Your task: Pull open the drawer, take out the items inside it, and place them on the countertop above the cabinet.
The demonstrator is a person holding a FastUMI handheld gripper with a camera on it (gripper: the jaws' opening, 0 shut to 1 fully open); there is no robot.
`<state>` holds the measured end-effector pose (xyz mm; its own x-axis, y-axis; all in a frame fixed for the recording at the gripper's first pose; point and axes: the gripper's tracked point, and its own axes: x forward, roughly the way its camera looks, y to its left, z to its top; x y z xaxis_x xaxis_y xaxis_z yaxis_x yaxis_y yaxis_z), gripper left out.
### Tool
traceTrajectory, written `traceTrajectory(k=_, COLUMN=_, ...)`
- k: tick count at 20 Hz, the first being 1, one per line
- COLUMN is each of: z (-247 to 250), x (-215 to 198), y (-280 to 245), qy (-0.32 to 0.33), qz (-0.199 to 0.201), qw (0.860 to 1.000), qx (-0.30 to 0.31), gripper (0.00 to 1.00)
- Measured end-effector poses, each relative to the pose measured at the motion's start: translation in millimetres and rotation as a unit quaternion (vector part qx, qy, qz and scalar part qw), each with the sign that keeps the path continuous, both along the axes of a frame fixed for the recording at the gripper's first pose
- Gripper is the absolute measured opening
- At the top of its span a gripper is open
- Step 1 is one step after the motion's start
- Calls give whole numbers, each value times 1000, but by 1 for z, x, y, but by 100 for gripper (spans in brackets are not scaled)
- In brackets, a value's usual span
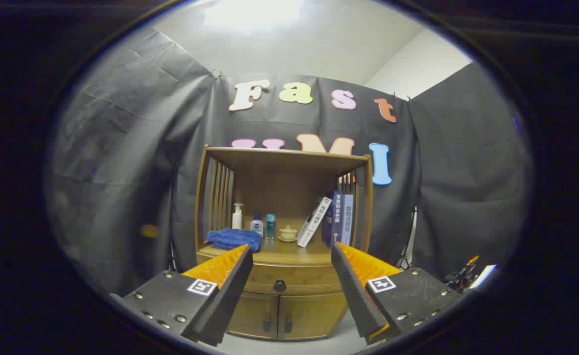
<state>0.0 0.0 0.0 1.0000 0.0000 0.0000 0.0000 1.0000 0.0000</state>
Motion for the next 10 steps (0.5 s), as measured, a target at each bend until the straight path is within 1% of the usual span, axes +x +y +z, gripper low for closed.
traceTrajectory(k=5, z=-5, x=-3, y=-1, qy=13, qz=-5, qw=1000, qx=-3, gripper=96)
traceTrajectory(k=10, z=-11, x=-1, y=2, qy=25, qz=0, qw=1000, qx=-6, gripper=96)
